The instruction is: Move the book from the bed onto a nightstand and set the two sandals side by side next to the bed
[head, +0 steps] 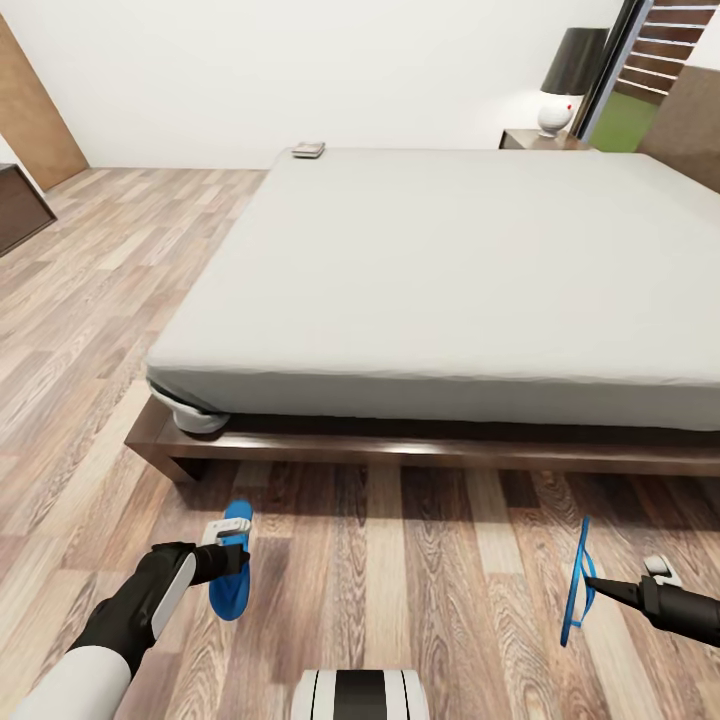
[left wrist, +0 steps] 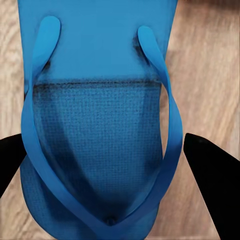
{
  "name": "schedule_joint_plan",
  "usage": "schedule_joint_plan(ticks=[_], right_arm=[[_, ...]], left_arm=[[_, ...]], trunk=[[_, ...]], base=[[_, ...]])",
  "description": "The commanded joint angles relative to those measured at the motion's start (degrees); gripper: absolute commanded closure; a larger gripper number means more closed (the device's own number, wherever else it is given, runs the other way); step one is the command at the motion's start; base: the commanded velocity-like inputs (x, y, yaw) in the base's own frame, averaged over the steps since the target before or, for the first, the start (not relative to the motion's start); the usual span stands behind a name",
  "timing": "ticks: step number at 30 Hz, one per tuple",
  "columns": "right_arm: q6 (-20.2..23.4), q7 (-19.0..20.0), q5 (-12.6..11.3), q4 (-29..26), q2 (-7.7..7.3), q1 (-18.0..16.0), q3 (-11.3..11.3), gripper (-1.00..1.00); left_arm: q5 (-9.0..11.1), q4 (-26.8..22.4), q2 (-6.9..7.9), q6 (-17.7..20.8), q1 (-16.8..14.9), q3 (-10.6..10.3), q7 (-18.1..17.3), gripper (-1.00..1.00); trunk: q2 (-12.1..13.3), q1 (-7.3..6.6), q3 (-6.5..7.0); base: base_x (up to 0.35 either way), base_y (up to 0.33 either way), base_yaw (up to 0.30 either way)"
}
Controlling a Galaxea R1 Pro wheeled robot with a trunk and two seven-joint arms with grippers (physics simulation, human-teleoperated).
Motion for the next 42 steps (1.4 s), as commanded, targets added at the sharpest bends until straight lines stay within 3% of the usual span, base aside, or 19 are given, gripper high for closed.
schedule_joint_plan(ticks=[1, 14, 25, 32, 39, 42], right_arm=[[0.4, 0.0, -0.5, 0.0, -0.07, -0.1, 0.3, 1.0], [0.4, 0.0, -0.5, 0.0, -0.07, -0.1, 0.3, 1.0], [0.4, -0.1, -0.5, 0.0, -0.07, -0.1, 0.4, 1.0], [0.2, -0.3, -0.4, -1.6, 0.0, -0.1, 0.8, 1.0], [0.3, -0.3, -0.3, -1.9, 0.02, -0.1, 0.8, 1.0], [0.3, -0.3, -0.3, -1.9, 0.01, -0.1, 0.8, 1.0]], left_arm=[[0.3, -0.1, 0.03, 0.3, 0.0, -0.1, 0.1, 1.0], [0.4, -0.1, 0.04, 0.4, 0.0, 0.0, 0.1, 1.0], [0.4, -0.2, 0.03, 0.4, 0.0, 0.0, 0.1, 1.0], [0.6, -2.0, 0.48, 0.9, 0.0, 0.3, 0.0, 1.0], [0.5, -2.3, -0.17, 1.0, 0.0, 0.4, 0.1, 1.0], [0.5, -2.4, -0.22, 1.0, 0.0, 0.3, 0.1, 1.0]], trunk=[[0.0, 0.0, -0.04], [0.0, 0.0, -0.04], [-0.2, 0.28, -2.48], [-0.2, 0.28, -2.48], [-0.2, 0.28, -2.48], [-0.2, 0.36, -3.14]], base=[[0.043, 0.022, 0.0], [0.005, 0.003, 0.0], [0.0, 0.0, 0.0], [0.0, 0.0, 0.0], [0.0, 0.0, 0.0], [0.0, 0.0, 0.0]])
